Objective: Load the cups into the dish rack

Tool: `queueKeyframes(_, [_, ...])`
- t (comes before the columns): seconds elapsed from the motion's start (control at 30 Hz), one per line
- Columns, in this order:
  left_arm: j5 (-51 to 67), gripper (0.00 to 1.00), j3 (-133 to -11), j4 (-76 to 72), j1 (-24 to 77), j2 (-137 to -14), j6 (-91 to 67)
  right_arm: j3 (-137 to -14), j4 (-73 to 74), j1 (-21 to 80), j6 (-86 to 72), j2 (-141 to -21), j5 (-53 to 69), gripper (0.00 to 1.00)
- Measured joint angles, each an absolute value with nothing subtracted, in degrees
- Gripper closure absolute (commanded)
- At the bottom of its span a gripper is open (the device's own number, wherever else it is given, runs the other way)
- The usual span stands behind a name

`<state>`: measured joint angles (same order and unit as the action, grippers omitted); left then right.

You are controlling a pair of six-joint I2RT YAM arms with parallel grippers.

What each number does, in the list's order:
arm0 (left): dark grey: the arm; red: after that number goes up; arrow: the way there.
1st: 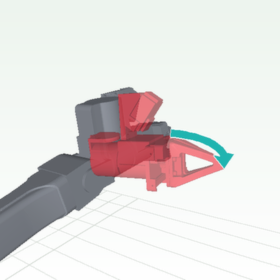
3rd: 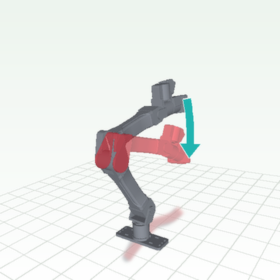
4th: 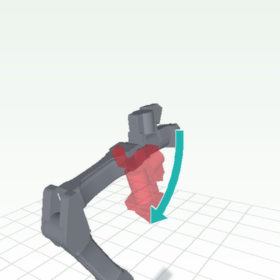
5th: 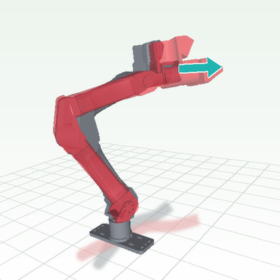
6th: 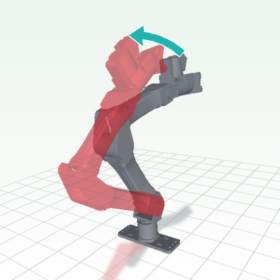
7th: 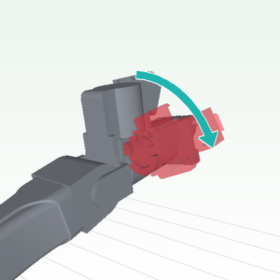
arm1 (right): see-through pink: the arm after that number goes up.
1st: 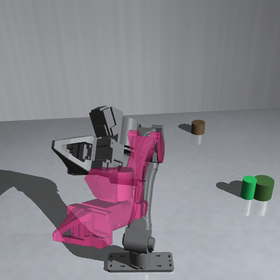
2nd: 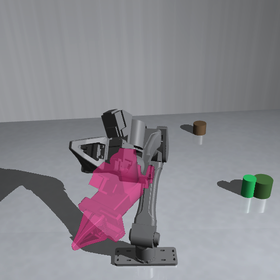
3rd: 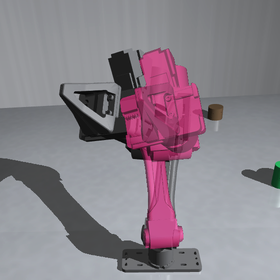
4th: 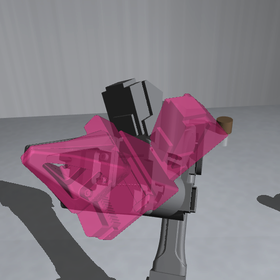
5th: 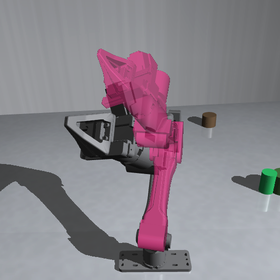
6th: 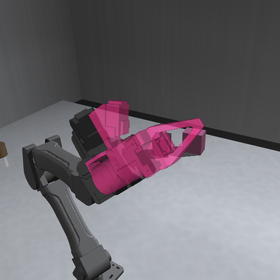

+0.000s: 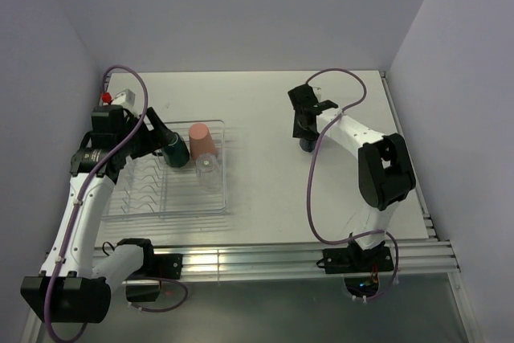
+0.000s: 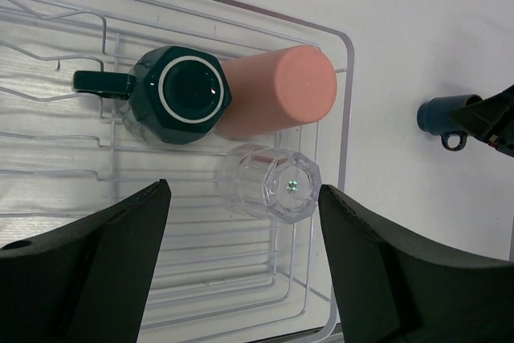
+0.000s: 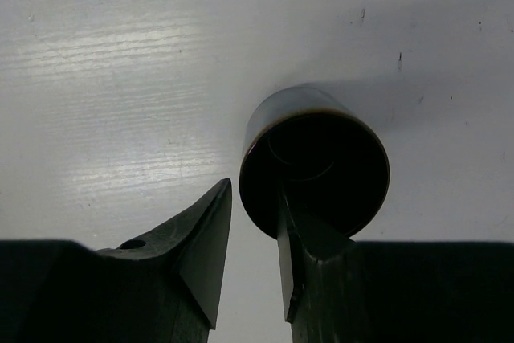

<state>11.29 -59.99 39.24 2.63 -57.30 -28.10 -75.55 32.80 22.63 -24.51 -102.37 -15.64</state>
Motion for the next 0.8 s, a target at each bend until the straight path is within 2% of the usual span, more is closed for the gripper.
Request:
queueKeyframes(0.17, [12.12, 0.19, -58.83, 38.44, 2.63, -57.30, -28.10, -75.55, 32.80, 22.63, -24.29, -102.50, -15.88, 0.69])
queueKeyframes(0.37, [12.56, 0.19, -57.60, 37.89, 2.68, -57.30, -28.10, -75.55, 32.67, 22.61, -24.10, -102.67, -16.12, 0.90])
queueKeyframes(0.4, [12.80, 0.19, -57.43, 37.74, 2.68, -57.30, -28.10, -75.55, 32.67, 22.61, -24.08, -102.67, -16.16, 0.99])
queueKeyframes(0.8, [20.27, 0.15, -56.55, 35.24, 2.72, -56.58, -28.16, -74.04, 34.35, 22.50, -24.62, -98.54, -15.29, 1.00])
